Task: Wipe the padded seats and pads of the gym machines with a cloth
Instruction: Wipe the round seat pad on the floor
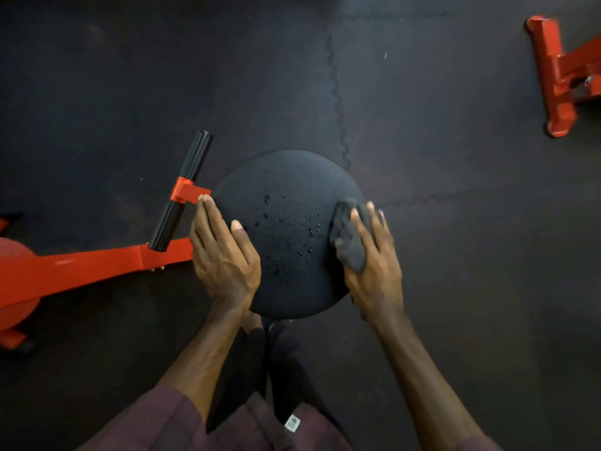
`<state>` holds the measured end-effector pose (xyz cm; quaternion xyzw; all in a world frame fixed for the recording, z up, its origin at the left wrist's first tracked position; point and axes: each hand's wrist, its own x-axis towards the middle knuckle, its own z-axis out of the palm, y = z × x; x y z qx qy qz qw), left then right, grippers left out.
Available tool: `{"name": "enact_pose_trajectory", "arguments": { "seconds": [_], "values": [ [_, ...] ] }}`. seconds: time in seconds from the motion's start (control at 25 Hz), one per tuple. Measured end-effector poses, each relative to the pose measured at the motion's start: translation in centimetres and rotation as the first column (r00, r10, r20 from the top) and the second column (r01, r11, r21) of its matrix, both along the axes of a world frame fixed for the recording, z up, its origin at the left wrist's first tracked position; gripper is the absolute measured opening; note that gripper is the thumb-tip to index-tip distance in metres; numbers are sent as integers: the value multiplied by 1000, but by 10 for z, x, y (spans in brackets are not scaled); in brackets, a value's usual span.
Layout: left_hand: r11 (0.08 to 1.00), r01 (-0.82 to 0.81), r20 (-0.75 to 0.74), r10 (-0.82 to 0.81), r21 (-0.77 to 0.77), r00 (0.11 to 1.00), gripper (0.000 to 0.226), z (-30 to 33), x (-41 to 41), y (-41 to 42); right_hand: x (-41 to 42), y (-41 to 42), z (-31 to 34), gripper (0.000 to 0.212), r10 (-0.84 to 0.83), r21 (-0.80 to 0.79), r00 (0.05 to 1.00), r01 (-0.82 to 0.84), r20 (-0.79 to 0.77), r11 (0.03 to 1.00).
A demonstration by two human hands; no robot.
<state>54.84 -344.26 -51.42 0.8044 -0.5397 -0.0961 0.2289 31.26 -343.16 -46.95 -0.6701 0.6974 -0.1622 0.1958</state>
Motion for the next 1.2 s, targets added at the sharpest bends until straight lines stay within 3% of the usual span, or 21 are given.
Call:
{"name": "enact_pose_trajectory", "arguments": {
  "seconds": [0.12, 0.28, 0.48, 0.6, 0.64, 0.76, 0.84, 1.0, 1.2],
  "values": [
    [999, 49, -4, -49, -7, 999, 57, -5, 8, -6, 17, -60, 0, 73, -148, 104, 989, 150, -27, 983],
    [988, 156, -7, -156, -8, 988, 56, 2, 15, -18, 4, 21, -2, 71, 57, 0, 998, -57, -30, 998],
    [961, 278, 7, -278, 18, 961, 58, -1, 30, -39, 20, -60, -3, 74, -88, 83, 993, 95, -80, 992],
    [942, 334, -17, -333, 32, 943, 58, 3, 33, -50, 0, -8, -4, 75, 217, -3, 972, -218, -95, 976],
    [931, 364, -14, -364, 29, 931, 58, 5, 35, -54, -12, 6, -1, 75, 249, -24, 966, -252, -74, 967],
    [905, 423, -40, -421, 53, 906, 57, 8, 37, -66, -11, -50, -10, 71, 20, 62, 999, -22, 35, 998],
    [904, 420, -43, -417, 80, 908, 57, 10, 36, -70, 6, -84, -5, 71, -20, 96, 1000, 20, -3, 995],
    [868, 486, -44, -484, 99, 874, 59, 18, 38, -81, -9, 5, 4, 67, 250, 24, 968, -250, -30, 968],
    [778, 615, -8, -619, 124, 785, 60, 17, 41, -103, 1, -78, -9, 76, -6, 142, 1000, 1, 30, 990]
  ]
}}
